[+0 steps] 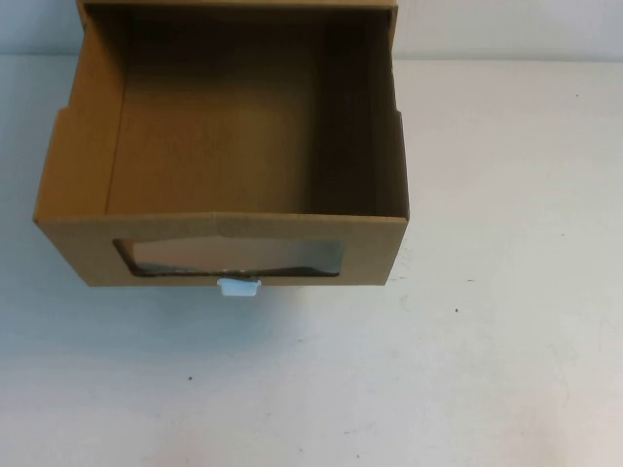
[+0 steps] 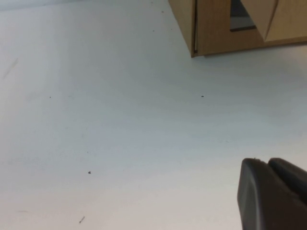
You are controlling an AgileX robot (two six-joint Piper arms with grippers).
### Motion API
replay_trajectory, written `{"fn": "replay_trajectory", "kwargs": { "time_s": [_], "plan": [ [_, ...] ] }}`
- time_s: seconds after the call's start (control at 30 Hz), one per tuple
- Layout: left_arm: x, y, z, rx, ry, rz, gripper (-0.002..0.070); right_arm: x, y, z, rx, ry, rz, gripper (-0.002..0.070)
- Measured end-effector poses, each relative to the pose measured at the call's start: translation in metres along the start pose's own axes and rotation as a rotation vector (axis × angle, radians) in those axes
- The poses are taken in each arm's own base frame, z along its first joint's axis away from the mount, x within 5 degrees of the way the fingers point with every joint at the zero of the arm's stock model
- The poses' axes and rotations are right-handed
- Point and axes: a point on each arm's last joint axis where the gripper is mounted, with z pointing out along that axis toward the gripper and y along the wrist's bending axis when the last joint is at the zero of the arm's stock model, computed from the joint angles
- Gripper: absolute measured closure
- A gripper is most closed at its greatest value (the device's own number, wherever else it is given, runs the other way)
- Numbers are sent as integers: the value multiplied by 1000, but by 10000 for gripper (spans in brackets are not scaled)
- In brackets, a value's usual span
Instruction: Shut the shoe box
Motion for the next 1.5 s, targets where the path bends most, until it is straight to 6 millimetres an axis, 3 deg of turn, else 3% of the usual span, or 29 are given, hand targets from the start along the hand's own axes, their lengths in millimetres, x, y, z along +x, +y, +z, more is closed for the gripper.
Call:
{"fn": "replay_trajectory", "kwargs": {
  "time_s": [0.23,0.5,0.7,0.8,1.0,1.13,1.3,1.5],
  "plan": [
    [-4,-2,0,18,-39,-65,680,0,0,0,0,0,0,689],
    [-21,-6,-3,135,-211,-627,680,0,0,0,0,0,0,689],
    [-32,0,-6,120,-315,-739,680,0,0,0,0,0,0,689],
    [-57,-2,-17,167,-313,-687,680,0,0,0,0,0,0,689],
    [-153,-1,-24,189,-162,-380,680,0,0,0,0,2,0,689],
    [-214,4,12,189,-21,-233,680,0,0,0,0,2,0,689],
    [-281,-1,70,346,41,-81,680,0,0,0,0,2,0,689],
    [-325,-6,154,487,115,-9,680,0,0,0,0,2,0,689]
  ]
}}
